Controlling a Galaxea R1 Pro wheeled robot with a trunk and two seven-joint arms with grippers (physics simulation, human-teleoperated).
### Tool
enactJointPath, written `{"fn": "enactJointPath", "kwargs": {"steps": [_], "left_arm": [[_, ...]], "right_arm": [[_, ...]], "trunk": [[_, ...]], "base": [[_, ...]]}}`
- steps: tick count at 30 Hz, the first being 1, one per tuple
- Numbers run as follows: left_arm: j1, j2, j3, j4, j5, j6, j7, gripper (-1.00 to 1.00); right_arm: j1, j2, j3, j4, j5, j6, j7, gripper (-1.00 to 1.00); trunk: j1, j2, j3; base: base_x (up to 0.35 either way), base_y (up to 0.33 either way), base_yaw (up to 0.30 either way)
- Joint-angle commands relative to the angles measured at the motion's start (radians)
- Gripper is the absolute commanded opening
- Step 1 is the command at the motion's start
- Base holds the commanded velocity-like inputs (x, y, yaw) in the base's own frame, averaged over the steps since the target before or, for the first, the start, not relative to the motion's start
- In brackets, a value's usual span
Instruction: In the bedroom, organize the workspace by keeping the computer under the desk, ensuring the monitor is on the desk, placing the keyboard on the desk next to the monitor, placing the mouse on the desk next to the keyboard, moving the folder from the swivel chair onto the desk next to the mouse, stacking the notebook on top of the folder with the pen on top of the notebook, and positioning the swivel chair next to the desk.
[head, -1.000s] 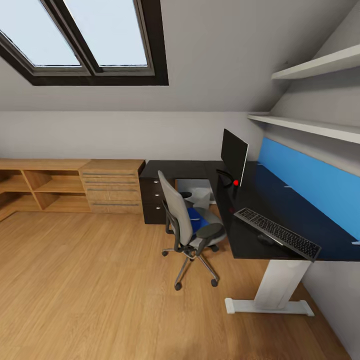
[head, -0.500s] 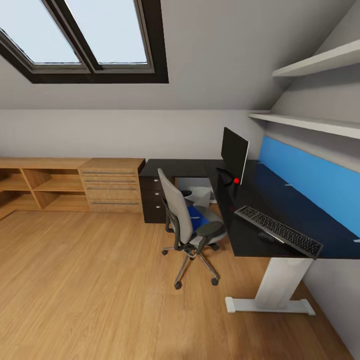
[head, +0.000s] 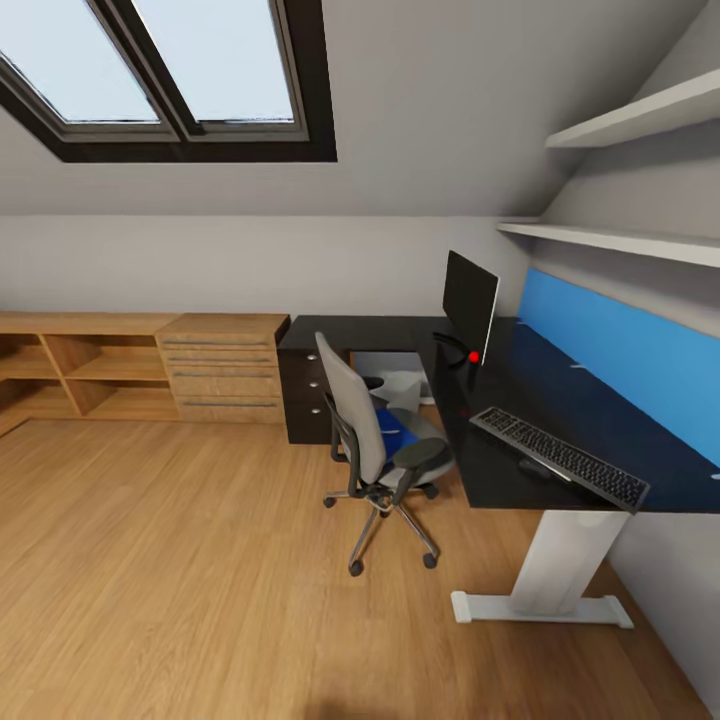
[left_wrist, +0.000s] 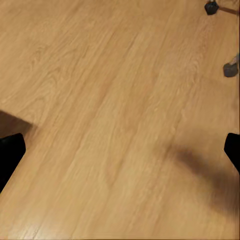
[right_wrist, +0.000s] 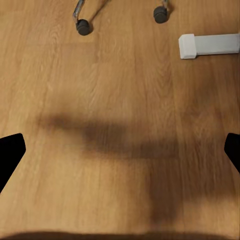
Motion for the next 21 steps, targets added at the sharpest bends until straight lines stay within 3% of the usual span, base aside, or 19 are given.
{"fn": "enactJointPath", "kwargs": {"steps": [1, 2, 3, 5, 6, 13, 21], "left_arm": [[0.000, 0.001, -0.002, -0.019, 0.004, -0.002, 0.002, 1.00], [0.002, 0.002, -0.002, -0.038, 0.004, -0.001, 0.002, 1.00], [0.021, 0.003, -0.002, -0.117, 0.002, 0.002, 0.003, 1.00], [0.046, 0.004, -0.002, -0.169, 0.001, 0.008, 0.003, 1.00], [0.079, 0.004, -0.002, -0.235, 0.002, 0.033, 0.003, 1.00], [0.104, 0.007, -0.002, -0.300, 0.002, 0.124, 0.003, 1.00], [0.106, 0.006, -0.001, -0.307, 0.002, 0.139, 0.003, 1.00]], "right_arm": [[-0.001, -0.001, 0.006, 0.001, -0.011, -0.014, 0.003, 1.00], [0.000, -0.001, 0.006, 0.001, -0.012, -0.026, 0.003, 1.00], [0.000, -0.002, 0.005, 0.001, -0.016, -0.094, 0.002, 1.00], [0.001, -0.002, 0.005, 0.003, -0.017, -0.153, 0.001, 1.00], [0.004, -0.002, 0.005, 0.003, -0.019, -0.235, 0.000, 1.00], [0.007, -0.001, 0.005, 0.005, -0.015, -0.294, 0.002, 1.00], [0.007, 0.000, 0.005, 0.005, -0.011, -0.331, 0.004, 1.00]], "trunk": [[0.004, -0.008, -0.004], [0.008, -0.015, -0.007], [0.012, -0.022, -0.011], [0.019, -0.036, -0.017], [0.023, -0.043, -0.020], [0.050, -0.092, -0.042], [0.081, -0.148, -0.067]], "base": [[0.000, 0.000, 0.000], [0.000, 0.000, 0.000], [0.000, 0.000, 0.000], [0.000, 0.000, 0.000], [0.000, 0.000, 0.000], [0.000, 0.000, 0.000], [0.000, 0.000, 0.000]]}}
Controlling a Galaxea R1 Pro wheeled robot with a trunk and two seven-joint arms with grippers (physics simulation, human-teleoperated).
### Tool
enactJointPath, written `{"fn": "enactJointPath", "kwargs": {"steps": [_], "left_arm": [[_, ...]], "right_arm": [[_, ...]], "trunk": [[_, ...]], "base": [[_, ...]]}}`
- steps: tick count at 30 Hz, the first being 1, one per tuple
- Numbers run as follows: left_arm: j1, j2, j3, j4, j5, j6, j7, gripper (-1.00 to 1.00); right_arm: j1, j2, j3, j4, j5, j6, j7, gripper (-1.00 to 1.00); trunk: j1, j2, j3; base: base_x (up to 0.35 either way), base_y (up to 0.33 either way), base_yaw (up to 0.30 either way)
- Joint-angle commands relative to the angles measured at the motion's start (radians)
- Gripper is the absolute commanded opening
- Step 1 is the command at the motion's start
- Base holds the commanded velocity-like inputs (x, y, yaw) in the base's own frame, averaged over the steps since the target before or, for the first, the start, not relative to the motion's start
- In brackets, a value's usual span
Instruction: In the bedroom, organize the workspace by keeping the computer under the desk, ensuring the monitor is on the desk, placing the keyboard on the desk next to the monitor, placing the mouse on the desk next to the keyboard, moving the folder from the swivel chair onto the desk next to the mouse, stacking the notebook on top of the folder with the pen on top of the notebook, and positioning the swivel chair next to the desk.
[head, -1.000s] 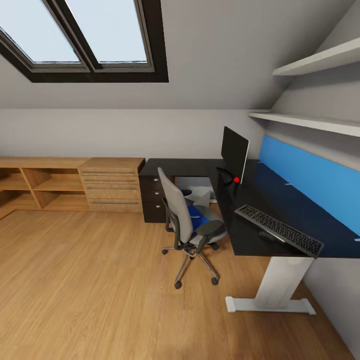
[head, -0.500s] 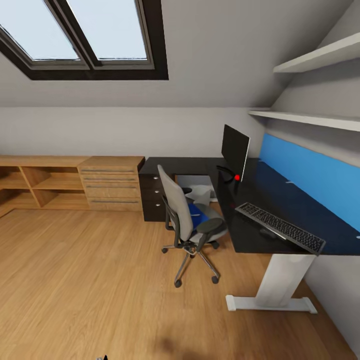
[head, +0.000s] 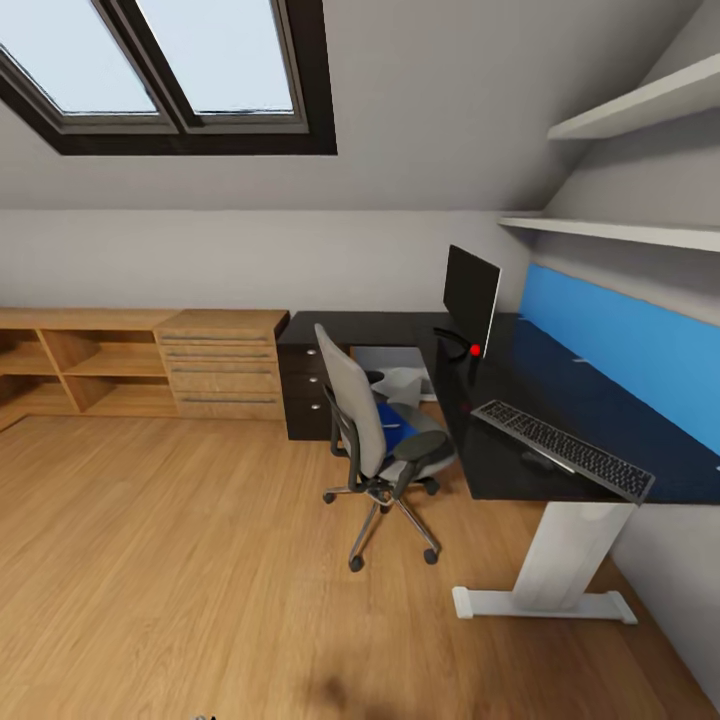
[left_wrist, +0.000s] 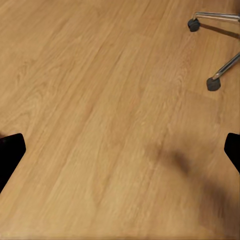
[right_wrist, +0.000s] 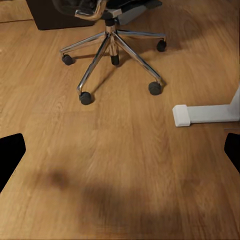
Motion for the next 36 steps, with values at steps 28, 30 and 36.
{"fn": "enactJointPath", "kwargs": {"steps": [28, 30, 36], "left_arm": [[0.001, 0.056, 0.040, 0.146, 0.025, 0.142, 0.009, 1.00], [0.001, 0.055, 0.042, 0.152, 0.025, 0.142, 0.006, 1.00], [0.001, 0.021, 0.041, 0.162, 0.021, 0.138, 0.007, 1.00]], "right_arm": [[-0.002, -0.008, 0.010, 0.044, -0.013, 0.214, -0.011, 1.00], [-0.004, -0.009, 0.010, 0.045, -0.012, 0.219, -0.028, 1.00], [-0.004, -0.005, 0.010, 0.052, -0.011, 0.225, -0.034, 1.00]], "trunk": [[0.107, -0.197, -0.089], [0.115, -0.211, -0.095], [0.138, -0.253, -0.114]], "base": [[0.000, 0.000, 0.000], [0.000, 0.000, 0.000], [0.000, 0.000, 0.000]]}}
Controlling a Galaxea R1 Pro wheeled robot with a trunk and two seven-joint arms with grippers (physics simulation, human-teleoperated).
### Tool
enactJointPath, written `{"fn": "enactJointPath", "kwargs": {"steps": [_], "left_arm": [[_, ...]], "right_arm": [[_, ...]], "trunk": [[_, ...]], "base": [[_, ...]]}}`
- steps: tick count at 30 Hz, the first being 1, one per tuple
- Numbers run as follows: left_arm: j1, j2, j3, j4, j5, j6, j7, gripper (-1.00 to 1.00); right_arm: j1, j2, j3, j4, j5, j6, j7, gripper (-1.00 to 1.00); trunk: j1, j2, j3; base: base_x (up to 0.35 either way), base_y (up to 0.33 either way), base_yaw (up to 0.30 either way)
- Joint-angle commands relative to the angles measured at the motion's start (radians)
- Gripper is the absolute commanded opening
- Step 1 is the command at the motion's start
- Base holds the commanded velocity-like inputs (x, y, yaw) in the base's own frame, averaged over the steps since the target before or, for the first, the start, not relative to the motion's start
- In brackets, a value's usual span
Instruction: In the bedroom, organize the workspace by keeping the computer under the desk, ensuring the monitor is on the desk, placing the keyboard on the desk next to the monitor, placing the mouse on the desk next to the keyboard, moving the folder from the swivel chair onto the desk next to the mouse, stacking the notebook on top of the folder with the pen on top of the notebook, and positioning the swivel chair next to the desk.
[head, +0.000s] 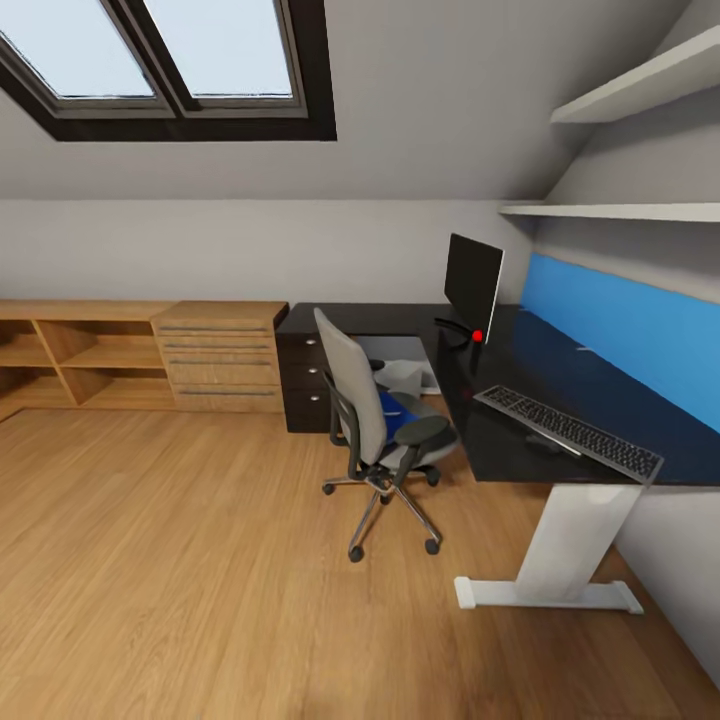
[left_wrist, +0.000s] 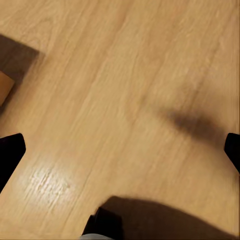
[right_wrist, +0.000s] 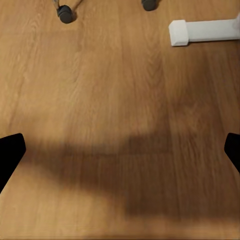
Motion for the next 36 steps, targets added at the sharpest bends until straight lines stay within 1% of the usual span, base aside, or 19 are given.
{"fn": "enactJointPath", "kwargs": {"steps": [1, 5, 6, 9, 10, 12, 15, 16, 17, 18, 22, 23, 26, 27, 30, 31, 33, 34, 36], "left_arm": [[0.000, -0.002, -0.003, -0.001, 0.009, -0.002, 0.003, 1.00], [0.000, -0.010, -0.002, -0.005, 0.008, -0.003, 0.003, 1.00], [0.000, -0.020, -0.006, -0.017, 0.007, -0.003, 0.001, 1.00], [0.000, -0.033, -0.012, -0.041, 0.005, 0.001, 0.002, 1.00], [0.001, -0.066, -0.015, -0.134, -0.036, 0.026, 0.005, 1.00], [0.001, -0.071, -0.015, -0.176, -0.050, 0.060, 0.005, 1.00], [0.001, -0.078, -0.015, -0.319, -0.067, 0.254, 0.029, 1.00], [-0.002, -0.079, -0.015, -0.380, -0.069, 0.359, 0.057, 1.00], [-0.006, -0.079, -0.015, -0.413, -0.069, 0.409, 0.072, 1.00], [-0.017, -0.081, -0.014, -0.486, -0.070, 0.495, 0.100, 1.00], [-0.036, -0.087, -0.014, -0.649, -0.070, 0.598, 0.133, 1.00], [-0.042, -0.093, -0.015, -0.726, -0.070, 0.630, 0.142, 1.00], [-0.053, -0.107, -0.015, -0.822, -0.070, 0.683, 0.149, 1.00], [-0.070, -0.119, -0.015, -0.868, -0.071, 0.732, 0.152, 1.00], [-0.108, -0.138, -0.015, -0.909, -0.071, 0.813, 0.154, 1.00], [-0.135, -0.155, -0.015, -0.922, -0.071, 0.863, 0.156, 1.00], [-0.160, -0.175, -0.015, -0.929, -0.071, 0.901, 0.158, 1.00], [-0.182, -0.193, -0.016, -0.930, -0.072, 0.926, 0.158, 1.00], [-0.203, -0.207, -0.018, -0.928, -0.073, 0.943, 0.159, 1.00]], "right_arm": [[-0.001, 0.000, 0.008, 0.002, -0.011, -0.004, -0.001, 1.00], [-0.001, -0.014, 0.006, -0.003, -0.013, -0.004, -0.002, 1.00], [-0.002, -0.028, 0.006, -0.005, -0.014, -0.004, -0.002, 1.00], [-0.002, -0.034, 0.006, -0.005, -0.012, -0.011, -0.002, 1.00], [-0.004, -0.029, 0.008, -0.028, -0.010, -0.005, -0.003, 1.00], [-0.006, -0.022, 0.008, -0.055, -0.009, 0.002, -0.004, 1.00], [-0.044, -0.008, 0.010, -0.156, -0.008, 0.107, -0.024, 1.00], [-0.078, -0.005, 0.010, -0.198, -0.008, 0.191, -0.040, 1.00], [-0.098, -0.004, 0.010, -0.215, -0.008, 0.238, -0.050, 1.00], [-0.144, -0.001, 0.010, -0.243, -0.007, 0.330, -0.067, 1.00], [-0.250, 0.005, 0.011, -0.275, -0.008, 0.467, -0.090, 1.00], [-0.304, 0.013, 0.012, -0.282, -0.008, 0.512, -0.097, 1.00], [-0.380, 0.035, 0.013, -0.287, -0.007, 0.567, -0.103, 1.00], [-0.426, 0.050, 0.013, -0.287, -0.007, 0.605, -0.107, 1.00], [-0.484, 0.069, 0.013, -0.288, -0.005, 0.668, -0.116, 1.00], [-0.514, 0.077, 0.014, -0.290, -0.004, 0.710, -0.122, 1.00], [-0.537, 0.082, 0.014, -0.292, -0.002, 0.746, -0.127, 1.00], [-0.554, 0.085, 0.014, -0.294, -0.001, 0.773, -0.131, 1.00], [-0.566, 0.087, 0.014, -0.294, -0.001, 0.791, -0.133, 1.00]], "trunk": [[0.004, -0.008, -0.004], [0.019, -0.036, -0.017], [0.023, -0.043, -0.020], [0.035, -0.064, -0.029], [0.038, -0.071, -0.032], [0.046, -0.085, -0.038], [0.058, -0.106, -0.048], [0.061, -0.113, -0.051], [0.065, -0.120, -0.054], [0.069, -0.127, -0.057], [0.084, -0.155, -0.070], [0.088, -0.162, -0.073], [0.100, -0.183, -0.082], [0.104, -0.190, -0.085], [0.115, -0.211, -0.095], [0.119, -0.218, -0.098], [0.127, -0.232, -0.104], [0.130, -0.239, -0.107], [0.138, -0.253, -0.114]], "base": [[0.000, 0.000, 0.000], [0.000, 0.000, 0.000], [0.000, 0.000, 0.000], [0.000, 0.000, 0.000], [0.000, 0.000, 0.000], [0.000, 0.000, 0.000], [0.000, 0.000, 0.000], [0.000, 0.000, 0.000], [0.000, 0.000, 0.000], [0.000, 0.000, 0.000], [0.000, 0.000, 0.000], [0.000, 0.000, 0.000], [0.000, 0.000, 0.000], [0.000, 0.000, 0.000], [0.000, 0.000, 0.000], [0.000, 0.000, 0.000], [0.000, 0.000, 0.000], [0.000, 0.000, 0.000], [0.000, 0.000, 0.000]]}}
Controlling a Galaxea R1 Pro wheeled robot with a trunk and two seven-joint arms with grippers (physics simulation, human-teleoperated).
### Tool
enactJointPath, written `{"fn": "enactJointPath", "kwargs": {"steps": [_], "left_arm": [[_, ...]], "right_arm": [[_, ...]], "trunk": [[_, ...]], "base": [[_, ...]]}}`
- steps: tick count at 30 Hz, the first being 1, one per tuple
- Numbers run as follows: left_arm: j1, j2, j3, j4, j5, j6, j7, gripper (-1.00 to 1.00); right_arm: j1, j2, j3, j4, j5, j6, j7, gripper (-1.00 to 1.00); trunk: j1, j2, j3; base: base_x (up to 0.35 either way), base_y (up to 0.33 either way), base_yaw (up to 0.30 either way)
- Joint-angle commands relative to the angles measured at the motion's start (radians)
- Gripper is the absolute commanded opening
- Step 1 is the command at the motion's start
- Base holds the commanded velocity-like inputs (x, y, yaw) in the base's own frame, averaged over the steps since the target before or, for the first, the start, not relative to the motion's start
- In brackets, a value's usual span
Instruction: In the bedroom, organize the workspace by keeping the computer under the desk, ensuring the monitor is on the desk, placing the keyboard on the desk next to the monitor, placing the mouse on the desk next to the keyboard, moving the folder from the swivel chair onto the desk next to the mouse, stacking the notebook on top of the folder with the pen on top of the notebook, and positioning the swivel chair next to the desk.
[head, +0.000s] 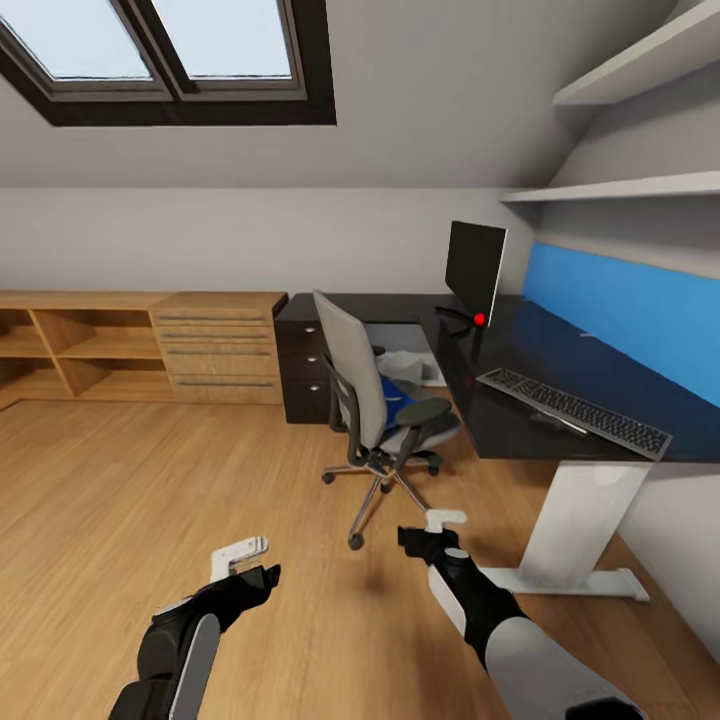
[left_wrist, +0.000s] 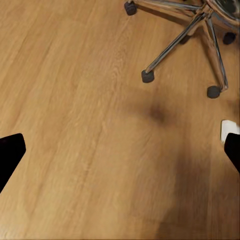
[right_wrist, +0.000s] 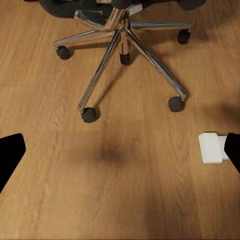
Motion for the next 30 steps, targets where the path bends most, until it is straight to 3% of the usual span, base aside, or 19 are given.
{"fn": "enactJointPath", "kwargs": {"steps": [1, 6, 13, 15, 18, 21, 23, 30], "left_arm": [[-0.021, -0.003, -0.003, 0.001, 0.010, 0.015, 0.008, 1.00], [-0.061, -0.003, -0.022, 0.006, 0.008, 0.029, 0.009, 1.00], [-0.073, -0.003, -0.024, 0.029, 0.005, 0.030, 0.007, 1.00], [-0.075, 0.002, -0.020, 0.026, 0.003, 0.029, 0.006, 1.00], [-0.075, 0.032, -0.018, 0.023, 0.004, 0.029, 0.005, 1.00], [-0.075, 0.037, -0.015, 0.022, 0.004, 0.030, 0.005, 1.00], [-0.075, 0.040, 0.020, 0.021, 0.006, 0.030, 0.005, 1.00], [-0.075, 0.038, 0.027, 0.021, 0.006, 0.029, 0.005, 1.00]], "right_arm": [[-0.009, 0.000, 0.008, -0.002, -0.010, 0.017, -0.010, 1.00], [-0.020, -0.001, 0.009, 0.002, -0.008, 0.031, -0.012, 1.00], [-0.023, -0.008, 0.008, 0.002, -0.007, 0.031, -0.013, 1.00], [-0.024, -0.013, 0.007, -0.002, -0.007, 0.029, -0.015, 1.00], [-0.024, -0.013, 0.006, -0.004, -0.008, 0.029, -0.014, 1.00], [-0.024, -0.013, 0.007, -0.003, -0.008, 0.029, -0.013, 1.00], [-0.024, -0.012, 0.006, -0.005, -0.008, 0.029, -0.013, 1.00], [-0.024, -0.013, 0.005, -0.006, -0.008, 0.029, -0.014, 1.00]], "trunk": [[0.004, -0.008, -0.004], [0.023, -0.043, -0.020], [0.050, -0.092, -0.042], [0.057, -0.106, -0.048], [0.061, -0.113, -0.051], [0.069, -0.127, -0.058], [0.077, -0.141, -0.064], [0.103, -0.190, -0.086]], "base": [[0.000, 0.000, 0.000], [0.000, 0.000, 0.000], [0.000, 0.000, 0.000], [0.000, 0.000, 0.000], [0.000, 0.000, 0.000], [0.000, 0.000, 0.000], [0.000, 0.000, 0.000], [0.000, 0.000, 0.000]]}}
